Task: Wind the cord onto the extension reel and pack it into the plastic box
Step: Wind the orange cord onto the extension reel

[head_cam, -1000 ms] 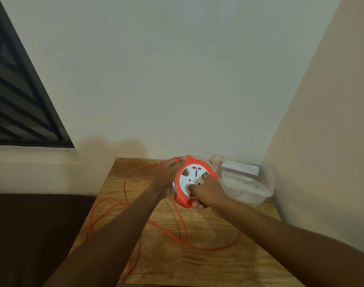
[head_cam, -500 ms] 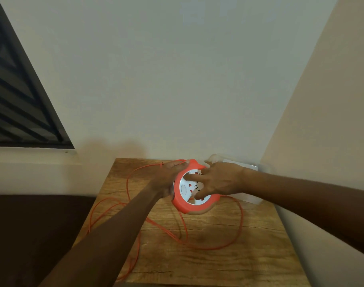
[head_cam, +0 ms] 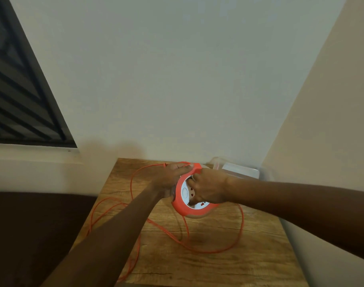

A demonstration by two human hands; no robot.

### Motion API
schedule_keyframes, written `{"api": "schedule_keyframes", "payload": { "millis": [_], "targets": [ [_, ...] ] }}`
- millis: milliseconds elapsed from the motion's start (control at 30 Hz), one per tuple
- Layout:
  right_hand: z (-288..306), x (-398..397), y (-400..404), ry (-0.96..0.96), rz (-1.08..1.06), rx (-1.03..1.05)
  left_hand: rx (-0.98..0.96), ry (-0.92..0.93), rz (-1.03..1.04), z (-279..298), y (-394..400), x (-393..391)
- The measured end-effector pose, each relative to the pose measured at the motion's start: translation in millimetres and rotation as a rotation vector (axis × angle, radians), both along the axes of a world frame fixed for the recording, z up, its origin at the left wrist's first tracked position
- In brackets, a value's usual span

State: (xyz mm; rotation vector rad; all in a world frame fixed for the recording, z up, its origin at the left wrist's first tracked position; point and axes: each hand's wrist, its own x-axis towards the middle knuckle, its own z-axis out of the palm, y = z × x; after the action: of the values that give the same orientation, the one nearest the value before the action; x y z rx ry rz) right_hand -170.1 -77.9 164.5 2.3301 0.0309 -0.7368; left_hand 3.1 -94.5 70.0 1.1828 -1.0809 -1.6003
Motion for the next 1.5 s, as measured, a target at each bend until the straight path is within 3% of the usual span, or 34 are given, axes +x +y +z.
{"api": "schedule_keyframes", "payload": {
  "millis": [200,333,433,500,600,667,733,933,1067,1133,1200,1267,1367,1500],
  "targets": [
    [-6,-11,-7,-0.182,0.051,0.046,-0.005,0.015,-0.039,8,3,1],
    [-23,-20,-5,-0.675,-0.414,0.155,-0.067,0.177,0.071,8,4,-4],
    [-32,-11,0,-1.024,-0.813,0.303,-0.136,0.150,0.263,7,1,-7],
    [-34,-1,4,-1.253,-1.083,0.526,-0.164,0.103,0.323,4,-2,-9],
    [-36,9,11,-1.580,-1.471,1.074,-0.153,0.098,0.365,1,-2,-13],
    [-38,16,23,-1.720,-1.687,1.450,-0.143,0.126,0.374,2,0,-17],
    [-40,21,33,-1.777,-1.790,1.675,-0.138,0.113,0.348,3,3,-19],
    [-37,10,39,-1.572,-1.759,1.568,-0.066,0.109,0.283,8,8,-18],
    [-28,6,44,-1.613,-1.690,1.508,-0.049,0.205,0.258,16,7,-23],
    [-28,5,50,-1.655,-1.565,1.463,-0.055,0.182,0.263,19,5,-20],
    [-26,0,52,-1.613,-1.330,1.262,-0.054,0.146,0.255,19,2,-13],
    [-18,-10,44,-1.368,-1.015,0.899,-0.044,0.118,0.231,17,0,-6],
    [-1,-26,16,-0.786,-0.643,0.394,-0.038,0.092,0.206,13,0,0],
    [13,-34,-9,-0.395,-0.370,0.252,-0.044,0.065,0.140,11,-1,0]
  ]
}}
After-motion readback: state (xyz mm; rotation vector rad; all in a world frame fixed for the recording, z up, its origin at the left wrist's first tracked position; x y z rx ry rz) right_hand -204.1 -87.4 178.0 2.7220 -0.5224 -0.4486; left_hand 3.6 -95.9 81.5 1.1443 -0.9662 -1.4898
